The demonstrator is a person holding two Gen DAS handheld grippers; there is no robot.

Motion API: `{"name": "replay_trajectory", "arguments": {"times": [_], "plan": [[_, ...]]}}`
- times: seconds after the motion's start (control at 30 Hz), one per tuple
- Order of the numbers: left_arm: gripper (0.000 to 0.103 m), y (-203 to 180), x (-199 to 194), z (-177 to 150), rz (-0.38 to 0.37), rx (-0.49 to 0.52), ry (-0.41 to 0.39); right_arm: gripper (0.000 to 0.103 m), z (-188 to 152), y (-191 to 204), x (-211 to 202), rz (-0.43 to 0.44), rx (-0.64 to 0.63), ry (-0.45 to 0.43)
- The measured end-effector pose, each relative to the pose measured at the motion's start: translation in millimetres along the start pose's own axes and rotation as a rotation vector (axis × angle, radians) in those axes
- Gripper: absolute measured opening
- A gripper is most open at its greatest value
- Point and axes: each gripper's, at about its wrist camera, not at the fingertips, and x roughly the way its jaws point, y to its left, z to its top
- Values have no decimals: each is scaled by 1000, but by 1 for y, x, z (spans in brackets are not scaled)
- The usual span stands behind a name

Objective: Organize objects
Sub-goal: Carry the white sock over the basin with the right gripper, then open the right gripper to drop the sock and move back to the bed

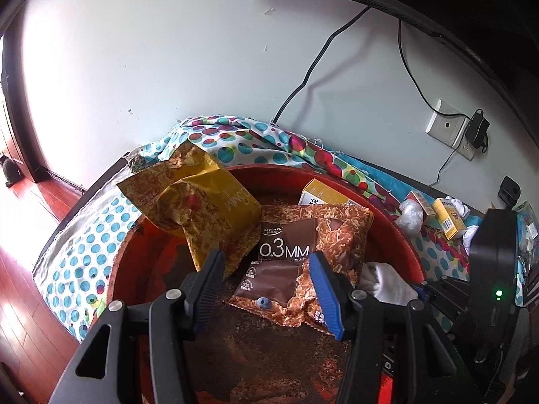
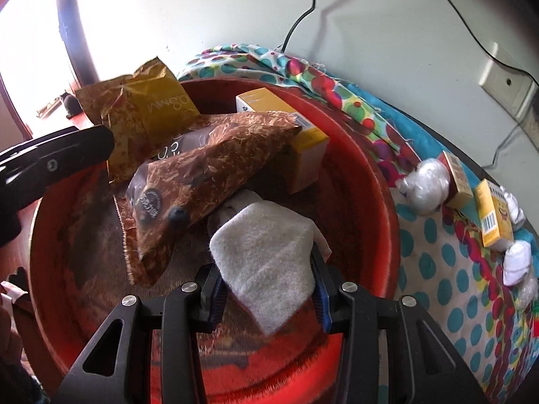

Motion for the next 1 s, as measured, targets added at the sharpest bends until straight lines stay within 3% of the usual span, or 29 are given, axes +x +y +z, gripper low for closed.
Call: {"name": "replay_trajectory", "arguments": {"times": [0.37,0.53,0.8,1.0], "plan": [[54,11,4,1,-12,-54,13,40,14,10,11,9,-7,5],[54,10,5,1,-19,-59,14,45,13,10,11,16,-9,1],[55,6,6,-1,-20,-50,17,63,4,-6,-8,17,16,-55],[55,0,5,-2,-8,-19,11,64,-12,-36,-40,27,49,-142]]}}
